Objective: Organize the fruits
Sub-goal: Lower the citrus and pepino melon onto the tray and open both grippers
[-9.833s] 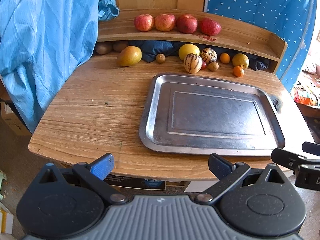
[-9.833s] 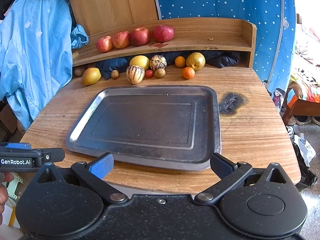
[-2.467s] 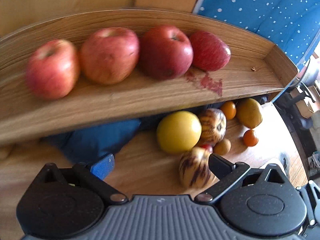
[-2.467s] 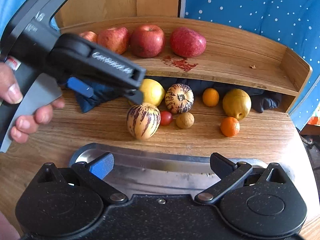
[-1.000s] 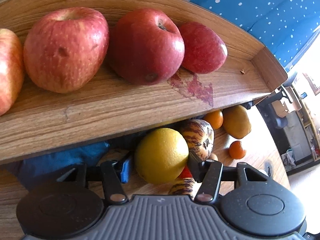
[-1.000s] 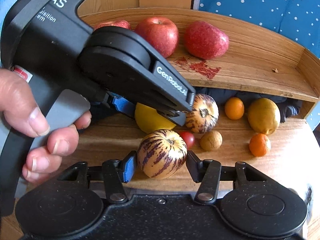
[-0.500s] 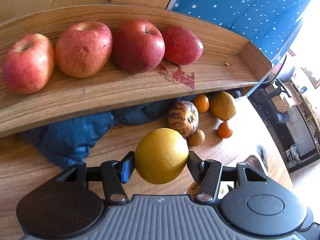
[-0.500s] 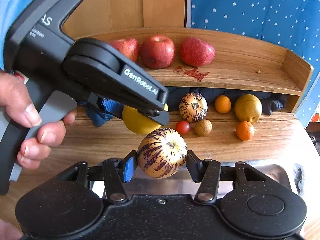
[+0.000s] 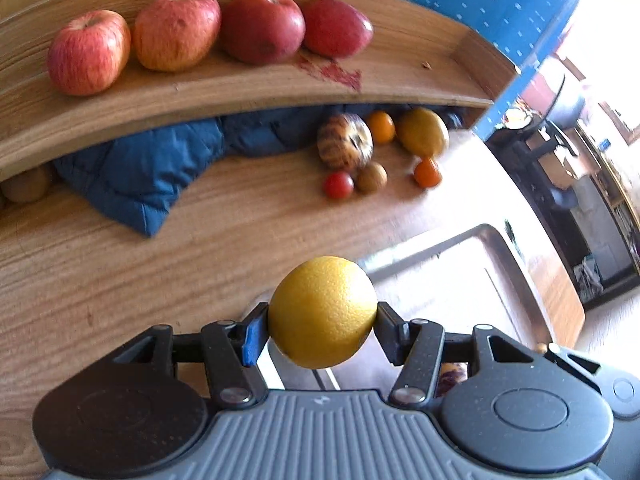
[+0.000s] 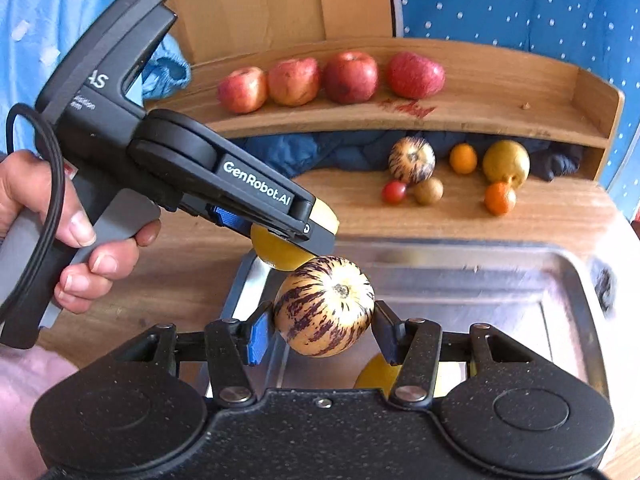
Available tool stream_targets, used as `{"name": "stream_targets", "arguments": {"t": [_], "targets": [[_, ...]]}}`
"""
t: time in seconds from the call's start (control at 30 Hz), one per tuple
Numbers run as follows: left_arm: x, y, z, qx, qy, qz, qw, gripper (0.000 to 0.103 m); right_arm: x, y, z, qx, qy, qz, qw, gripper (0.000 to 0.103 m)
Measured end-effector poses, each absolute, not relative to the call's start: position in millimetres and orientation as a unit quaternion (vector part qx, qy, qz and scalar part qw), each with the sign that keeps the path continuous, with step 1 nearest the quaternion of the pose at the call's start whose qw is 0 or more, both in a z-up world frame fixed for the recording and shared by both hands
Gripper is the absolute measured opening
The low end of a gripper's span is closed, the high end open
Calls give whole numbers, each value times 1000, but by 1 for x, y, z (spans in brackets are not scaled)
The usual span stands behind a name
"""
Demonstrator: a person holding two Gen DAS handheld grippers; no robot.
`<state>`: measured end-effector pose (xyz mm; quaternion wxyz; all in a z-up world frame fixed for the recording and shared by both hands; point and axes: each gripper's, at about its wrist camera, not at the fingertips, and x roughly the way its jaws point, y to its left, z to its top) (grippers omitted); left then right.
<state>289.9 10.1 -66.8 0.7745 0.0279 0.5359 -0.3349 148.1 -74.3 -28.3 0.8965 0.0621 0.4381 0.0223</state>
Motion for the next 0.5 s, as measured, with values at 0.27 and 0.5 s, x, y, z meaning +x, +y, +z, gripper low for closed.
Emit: {"name": "stream_targets", "arguments": {"t": [0.27, 0.5], "targets": [[273, 11, -68, 64, 543, -355, 758, 60, 147, -73, -34, 66, 454, 37, 888, 55], [279, 12, -67, 84, 550, -346, 756, 60, 150, -74, -38, 66, 458, 41, 886, 55]]}}
